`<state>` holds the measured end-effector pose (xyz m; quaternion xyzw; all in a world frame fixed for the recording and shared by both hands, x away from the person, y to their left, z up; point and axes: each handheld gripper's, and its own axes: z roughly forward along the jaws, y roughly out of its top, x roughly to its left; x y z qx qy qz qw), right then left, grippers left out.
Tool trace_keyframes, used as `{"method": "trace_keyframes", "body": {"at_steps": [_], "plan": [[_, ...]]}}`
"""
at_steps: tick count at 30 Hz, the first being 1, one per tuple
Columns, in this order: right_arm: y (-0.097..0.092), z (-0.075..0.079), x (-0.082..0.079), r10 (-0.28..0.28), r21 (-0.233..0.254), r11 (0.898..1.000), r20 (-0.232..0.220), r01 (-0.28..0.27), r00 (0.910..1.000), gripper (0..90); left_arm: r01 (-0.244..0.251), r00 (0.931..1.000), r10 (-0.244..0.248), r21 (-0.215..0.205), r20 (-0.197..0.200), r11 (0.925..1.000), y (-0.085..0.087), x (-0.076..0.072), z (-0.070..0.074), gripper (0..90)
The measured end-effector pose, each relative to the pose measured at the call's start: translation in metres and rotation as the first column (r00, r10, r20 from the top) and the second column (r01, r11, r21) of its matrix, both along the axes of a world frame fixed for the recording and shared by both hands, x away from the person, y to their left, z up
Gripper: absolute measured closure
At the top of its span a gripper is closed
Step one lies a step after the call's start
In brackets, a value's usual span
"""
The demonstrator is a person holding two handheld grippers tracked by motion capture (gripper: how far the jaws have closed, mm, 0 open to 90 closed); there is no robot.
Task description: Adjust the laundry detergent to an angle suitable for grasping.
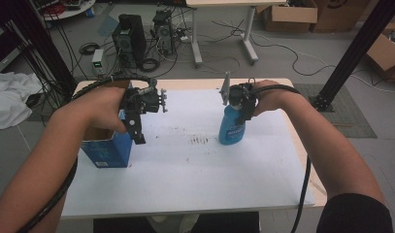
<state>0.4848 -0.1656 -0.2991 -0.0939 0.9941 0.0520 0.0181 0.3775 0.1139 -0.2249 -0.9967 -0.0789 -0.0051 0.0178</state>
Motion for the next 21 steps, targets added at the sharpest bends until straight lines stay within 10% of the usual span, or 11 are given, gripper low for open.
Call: {"method": "trace_keyframes", "body": {"at_steps": [21], "plan": [[-0.0007,0.0008,-0.0001,0.009,-0.01,1.0,-0.003,-0.009,1.0,39.7,0.006,1.0,-0.006,-0.005,0.003,1.0,-0.0005,-0.0012,-0.0014,0.1]]}}
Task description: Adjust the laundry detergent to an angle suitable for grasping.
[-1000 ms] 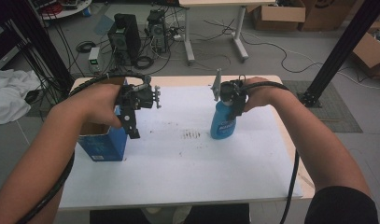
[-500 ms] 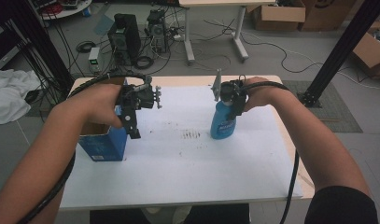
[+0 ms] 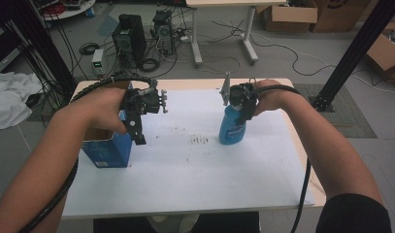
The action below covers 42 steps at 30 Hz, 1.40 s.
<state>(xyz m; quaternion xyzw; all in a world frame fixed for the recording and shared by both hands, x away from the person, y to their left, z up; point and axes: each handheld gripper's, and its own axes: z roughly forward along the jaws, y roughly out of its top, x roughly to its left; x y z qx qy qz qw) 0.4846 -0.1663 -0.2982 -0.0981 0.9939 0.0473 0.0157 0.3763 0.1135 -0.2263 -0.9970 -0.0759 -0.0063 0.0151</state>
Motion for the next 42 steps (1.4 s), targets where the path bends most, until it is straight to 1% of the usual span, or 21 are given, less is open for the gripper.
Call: {"method": "trace_keyframes", "body": {"at_steps": [8,15,19,22,23,24,25,26,27,28,30,32,33,34,35,36,37,38,39,41,42], "plan": [[0.0,0.005,-0.003,-0.015,0.004,1.0,-0.013,0.015,0.9998,39.8,0.0,1.0,0.0,0.0,0.005,1.0,0.002,-0.001,0.002,0.1],[0.001,0.017,-0.007,-0.077,0.005,0.997,-0.04,0.077,0.9962,39.7,0.009,0.9999,-0.009,-0.003,0.009,1.0,0.0,-0.003,0.004,0.0],[-0.002,0.025,-0.009,-0.128,0.016,0.991,-0.06,0.13,0.9899,39.7,0.016,0.9997,-0.016,0.0,0.021,0.9999,-0.001,-0.004,0.005,0.1],[-0.004,0.032,-0.011,-0.167,0.033,0.985,-0.058,0.169,0.9843,39.7,0.02,0.9995,-0.02,-0.003,0.024,0.9998,-0.002,-0.005,0.007,0.1],[-0.004,0.032,-0.011,-0.167,0.033,0.985,-0.058,0.169,0.9843,39.7,0.02,0.9995,-0.02,-0.003,0.024,0.9998,-0.002,-0.005,0.007,0.1],[-0.005,0.035,-0.012,-0.184,0.038,0.982,-0.058,0.186,0.9812,39.7,0.024,0.9994,-0.024,-0.004,0.024,0.9997,-0.002,-0.006,0.007,0.1],[-0.006,0.04,-0.012,-0.218,0.046,0.974,-0.066,0.222,0.9736,39.7,0.03,0.9991,-0.03,-0.007,0.03,0.9995,-0.003,-0.007,0.008,0.1],[-0.005,0.041,-0.012,-0.23,0.046,0.971,-0.07,0.234,0.9707,39.7,0.032,0.999,-0.031,-0.013,0.031,0.9994,-0.003,-0.008,0.008,0.1],[-0.005,0.041,-0.012,-0.23,0.046,0.971,-0.07,0.234,0.9707,39.7,0.032,0.999,-0.031,-0.013,0.031,0.9994,-0.003,-0.008,0.008,0.1],[-0.005,0.045,-0.014,-0.272,0.037,0.961,-0.076,0.275,0.9593,39.7,0.039,0.9986,-0.038,-0.016,0.037,0.9991,-0.003,-0.009,0.008,0.1],[-0.004,0.046,-0.016,-0.301,0.034,0.952,-0.07,0.303,0.9512,39.7,0.041,0.9985,-0.04,-0.017,0.037,0.999,-0.004,-0.009,0.008,0.1],[-0.002,0.048,-0.018,-0.338,0.028,0.94,-0.063,0.34,0.9391,39.7,0.045,0.9982,-0.044,-0.016,0.04,0.9989,-0.004,-0.01,0.007,0.0],[-0.002,0.048,-0.019,-0.359,0.023,0.932,-0.06,0.361,0.9313,39.7,0.045,0.9982,-0.044,-0.016,0.04,0.9989,-0.004,-0.01,0.007,0.1],[-0.001,0.049,-0.02,-0.387,0.018,0.921,-0.057,0.388,0.9204,39.7,0.048,0.9981,-0.047,-0.02,0.039,0.9987,-0.005,-0.011,0.007,0.1],[-0.001,0.049,-0.02,-0.402,0.017,0.915,-0.056,0.404,0.9139,39.7,0.053,0.9978,-0.052,-0.02,0.041,0.9984,-0.006,-0.012,0.007,0.1],[-0.001,0.049,-0.02,-0.402,0.017,0.915,-0.056,0.404,0.9139,39.7,0.053,0.9978,-0.052,-0.02,0.041,0.9984,-0.006,-0.012,0.007,0.1],[0.0,0.05,-0.021,-0.459,0.015,0.888,-0.059,0.46,0.8867,39.7,0.056,0.9977,-0.055,-0.019,0.04,0.9982,-0.007,-0.013,0.008,0.1],[0.0,0.05,-0.021,-0.459,0.015,0.888,-0.059,0.46,0.8867,39.7,0.056,0.9977,-0.055,-0.019,0.04,0.9982,-0.007,-0.013,0.008,0.1],[0.0,0.051,-0.022,-0.493,0.014,0.869,-0.058,0.494,0.8682,39.7,0.062,0.9972,-0.061,-0.018,0.043,0.9979,-0.008,-0.014,0.008,0.1],[0.0,0.052,-0.023,-0.524,0.023,0.85,-0.06,0.526,0.8494,39.7,0.062,0.9972,-0.061,-0.019,0.043,0.9979,-0.009,-0.015,0.009,0.1],[0.0,0.052,-0.023,-0.543,0.027,0.838,-0.057,0.545,0.8379,39.7,0.063,0.997,-0.062,-0.02,0.045,0.9978,-0.009,-0.015,0.009,0.0]]}}
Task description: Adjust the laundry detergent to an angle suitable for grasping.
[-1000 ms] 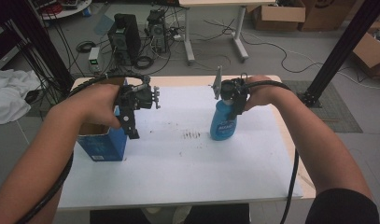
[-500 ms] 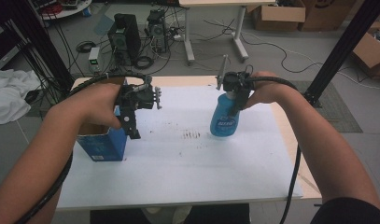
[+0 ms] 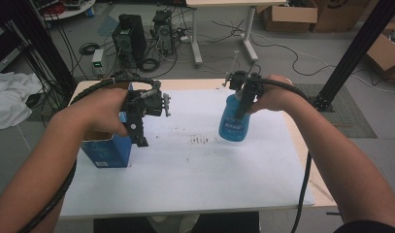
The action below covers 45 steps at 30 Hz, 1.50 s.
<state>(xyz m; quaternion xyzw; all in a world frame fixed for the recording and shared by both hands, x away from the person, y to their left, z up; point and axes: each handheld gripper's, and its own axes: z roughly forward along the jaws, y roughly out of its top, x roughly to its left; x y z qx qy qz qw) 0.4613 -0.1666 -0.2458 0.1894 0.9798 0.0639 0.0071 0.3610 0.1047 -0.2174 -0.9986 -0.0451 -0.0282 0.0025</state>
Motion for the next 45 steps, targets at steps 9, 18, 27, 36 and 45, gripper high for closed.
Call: {"method": "trace_keyframes", "body": {"at_steps": [9,18,27,36,45], "plan": [[0.0,-0.005,-0.003,-0.187,0.009,0.982,0.023,0.187,0.982,39.7,0.007,1.0,-0.007,0.002,-0.002,1.0,-0.005,-0.003,-0.001,0.0],[0.004,-0.023,-0.005,-0.24,0.012,0.971,-0.004,0.24,0.9707,39.7,0.005,1.0,-0.005,0.001,-0.003,1.0,-0.005,-0.005,-0.003,0.0],[0.014,-0.036,-0.012,-0.252,-0.002,0.968,-0.023,0.252,0.9674,39.8,0.002,1.0,-0.002,0.0,-0.007,1.0,-0.003,-0.006,-0.005,0.1],[0.025,-0.04,-0.022,-0.226,-0.01,0.974,-0.027,0.226,0.9737,39.8,0.001,0.9999,-0.001,0.001,-0.011,1.0,-0.003,-0.008,-0.008,0.1],[0.041,-0.044,-0.041,-0.167,-0.037,0.985,0.008,0.167,0.9859,39.8,0.008,0.9999,-0.008,0.006,-0.012,1.0,-0.004,-0.011,-0.011,0.0]]}}
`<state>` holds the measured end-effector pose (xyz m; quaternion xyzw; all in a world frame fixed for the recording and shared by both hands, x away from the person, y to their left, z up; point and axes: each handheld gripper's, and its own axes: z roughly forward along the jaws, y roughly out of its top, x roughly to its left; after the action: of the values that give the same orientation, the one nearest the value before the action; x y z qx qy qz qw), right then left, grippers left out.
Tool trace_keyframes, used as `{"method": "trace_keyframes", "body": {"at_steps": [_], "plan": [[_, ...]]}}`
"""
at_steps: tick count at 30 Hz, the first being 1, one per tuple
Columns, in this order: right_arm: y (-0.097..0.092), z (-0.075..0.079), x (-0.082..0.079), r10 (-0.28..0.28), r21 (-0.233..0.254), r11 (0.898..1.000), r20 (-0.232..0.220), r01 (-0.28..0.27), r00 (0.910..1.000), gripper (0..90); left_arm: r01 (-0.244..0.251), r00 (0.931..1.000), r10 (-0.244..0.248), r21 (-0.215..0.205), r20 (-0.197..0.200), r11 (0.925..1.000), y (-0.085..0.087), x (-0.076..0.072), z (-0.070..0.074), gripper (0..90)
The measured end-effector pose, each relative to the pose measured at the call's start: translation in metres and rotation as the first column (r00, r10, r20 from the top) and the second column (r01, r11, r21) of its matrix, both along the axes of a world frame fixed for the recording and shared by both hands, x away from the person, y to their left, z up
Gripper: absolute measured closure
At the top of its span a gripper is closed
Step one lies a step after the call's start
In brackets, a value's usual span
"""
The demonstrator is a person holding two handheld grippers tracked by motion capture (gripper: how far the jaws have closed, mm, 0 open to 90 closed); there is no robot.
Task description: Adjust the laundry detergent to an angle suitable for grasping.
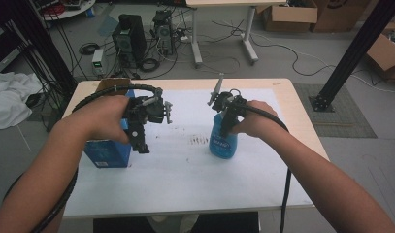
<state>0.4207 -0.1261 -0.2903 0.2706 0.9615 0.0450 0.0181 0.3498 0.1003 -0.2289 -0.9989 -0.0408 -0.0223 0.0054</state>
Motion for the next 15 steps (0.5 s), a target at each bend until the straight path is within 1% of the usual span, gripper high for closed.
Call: {"method": "trace_keyframes", "body": {"at_steps": [5,8,10,13,14,15], "plan": [[0.0025,-0.0065,-0.0054,0.015,-0.015,1.0,0.007,-0.015,0.9999,39.9,0.004,1.0,-0.004,-0.002,-0.003,1.0,-0.0023,-0.0011,-0.0027,0.1],[0.0015,-0.0075,-0.0068,0.009,-0.007,1.0,0.011,-0.009,0.9999,39.8,0.005,1.0,-0.005,0.003,-0.007,1.0,-0.0032,-0.0012,-0.0029,0.1],[-0.0004,-0.0078,-0.0069,0.013,-0.011,1.0,0.003,-0.013,0.9999,39.6,0.005,1.0,-0.005,0.003,-0.007,1.0,-0.0036,-0.0013,-0.003,0.0],[-0.002,-0.0081,-0.0083,0.019,-0.005,1.0,0.009,-0.019,0.9998,39.3,0.004,1.0,-0.004,0.006,-0.006,1.0,-0.0036,-0.0011,-0.0029,0.1],[-0.0021,-0.0081,-0.0083,0.028,-0.006,1.0,0.013,-0.028,0.9995,39.1,0.002,1.0,-0.002,0.006,-0.008,1.0,-0.0034,-0.0009,-0.0026,0.1],[-0.0016,-0.0081,-0.0091,0.021,-0.004,1.0,0.018,-0.021,0.9996,39.1,0.001,1.0,-0.001,0.006,-0.009,1.0,-0.0034,-0.0007,-0.0024,0.1]]}}
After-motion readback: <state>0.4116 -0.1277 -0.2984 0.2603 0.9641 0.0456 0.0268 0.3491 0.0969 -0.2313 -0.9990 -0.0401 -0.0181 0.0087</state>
